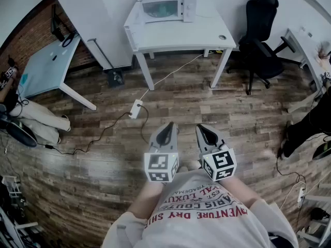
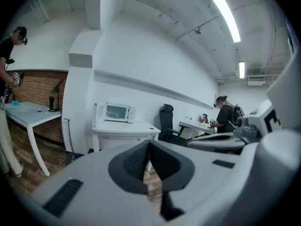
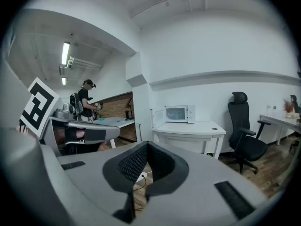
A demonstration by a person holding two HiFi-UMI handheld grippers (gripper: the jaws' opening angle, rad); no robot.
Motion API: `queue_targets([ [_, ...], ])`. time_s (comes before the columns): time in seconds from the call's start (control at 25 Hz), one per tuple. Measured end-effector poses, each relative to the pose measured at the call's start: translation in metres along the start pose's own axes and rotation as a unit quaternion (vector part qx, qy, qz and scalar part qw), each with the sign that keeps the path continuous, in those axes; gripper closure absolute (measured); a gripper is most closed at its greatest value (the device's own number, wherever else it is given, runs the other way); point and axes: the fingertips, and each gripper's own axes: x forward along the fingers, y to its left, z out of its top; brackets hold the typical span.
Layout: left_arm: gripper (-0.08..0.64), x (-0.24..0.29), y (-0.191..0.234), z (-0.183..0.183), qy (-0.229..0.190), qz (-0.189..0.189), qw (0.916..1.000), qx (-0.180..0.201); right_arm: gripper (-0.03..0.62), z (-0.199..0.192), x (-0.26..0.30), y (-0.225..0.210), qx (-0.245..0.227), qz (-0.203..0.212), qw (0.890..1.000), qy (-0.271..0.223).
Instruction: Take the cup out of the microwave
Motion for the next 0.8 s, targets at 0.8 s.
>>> queue_targets([
  [0.8, 0.552, 0.013, 0.016, 0.0, -0.004, 0.002, 1.0, -0.008, 0.58, -0.011, 0.024, 0.004, 0.012, 0.023, 0.999, 0.027],
])
